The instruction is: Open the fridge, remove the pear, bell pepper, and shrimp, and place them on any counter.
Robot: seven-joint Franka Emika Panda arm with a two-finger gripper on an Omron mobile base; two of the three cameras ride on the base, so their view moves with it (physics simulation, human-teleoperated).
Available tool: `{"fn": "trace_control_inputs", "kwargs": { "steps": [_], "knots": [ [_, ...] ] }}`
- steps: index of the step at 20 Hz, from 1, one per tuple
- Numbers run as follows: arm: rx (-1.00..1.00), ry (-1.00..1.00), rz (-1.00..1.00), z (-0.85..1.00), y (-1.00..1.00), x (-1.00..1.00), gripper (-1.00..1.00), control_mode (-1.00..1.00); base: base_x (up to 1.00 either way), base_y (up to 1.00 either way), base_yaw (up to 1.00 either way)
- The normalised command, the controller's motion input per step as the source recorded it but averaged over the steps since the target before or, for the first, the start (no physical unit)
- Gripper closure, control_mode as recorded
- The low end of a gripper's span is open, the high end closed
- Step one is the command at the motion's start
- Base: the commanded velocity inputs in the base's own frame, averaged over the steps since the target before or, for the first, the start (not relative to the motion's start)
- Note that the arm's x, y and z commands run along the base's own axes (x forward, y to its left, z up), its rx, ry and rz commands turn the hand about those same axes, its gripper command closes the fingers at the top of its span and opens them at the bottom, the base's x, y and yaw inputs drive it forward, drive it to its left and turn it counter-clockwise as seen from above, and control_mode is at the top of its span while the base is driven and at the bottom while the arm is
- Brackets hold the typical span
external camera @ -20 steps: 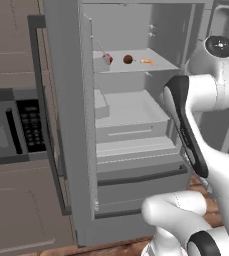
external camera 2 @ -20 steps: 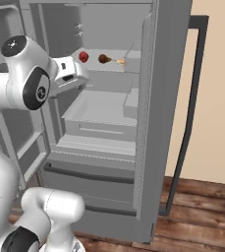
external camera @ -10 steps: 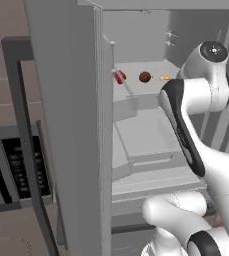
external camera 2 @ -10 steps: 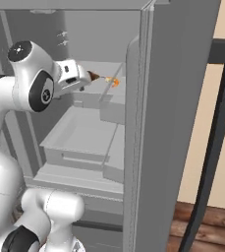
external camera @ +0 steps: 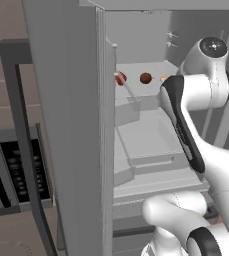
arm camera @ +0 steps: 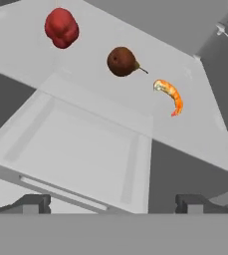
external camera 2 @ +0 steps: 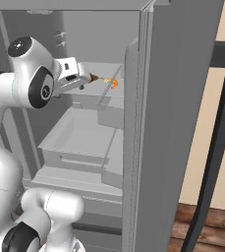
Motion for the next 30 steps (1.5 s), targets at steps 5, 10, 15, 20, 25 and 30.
{"fn": "trace_control_inputs", "kwargs": {
  "steps": [5,10,15,20,25,30],
  "knots": [
    [0.00,0.06,-0.02,0.00,-0.25,0.13,-1.00,-1.00,0.00,0.00,0.00],
    [0.00,0.11,-0.02,0.00,-0.53,0.40,-1.00,-1.00,0.00,0.00,0.00],
    [0.07,0.01,-0.01,-0.01,-0.41,0.47,-1.00,-1.00,0.00,0.00,0.00],
    [0.06,0.00,-0.03,-0.21,-0.01,0.69,-1.00,-1.00,0.00,0.00,0.00],
    [0.06,0.00,-0.05,-0.09,0.00,0.71,-1.00,-1.00,0.00,0.00,0.00],
    [0.06,0.04,-0.02,-0.08,-0.29,0.65,-1.00,-1.00,0.00,0.00,0.00]
  ]
}}
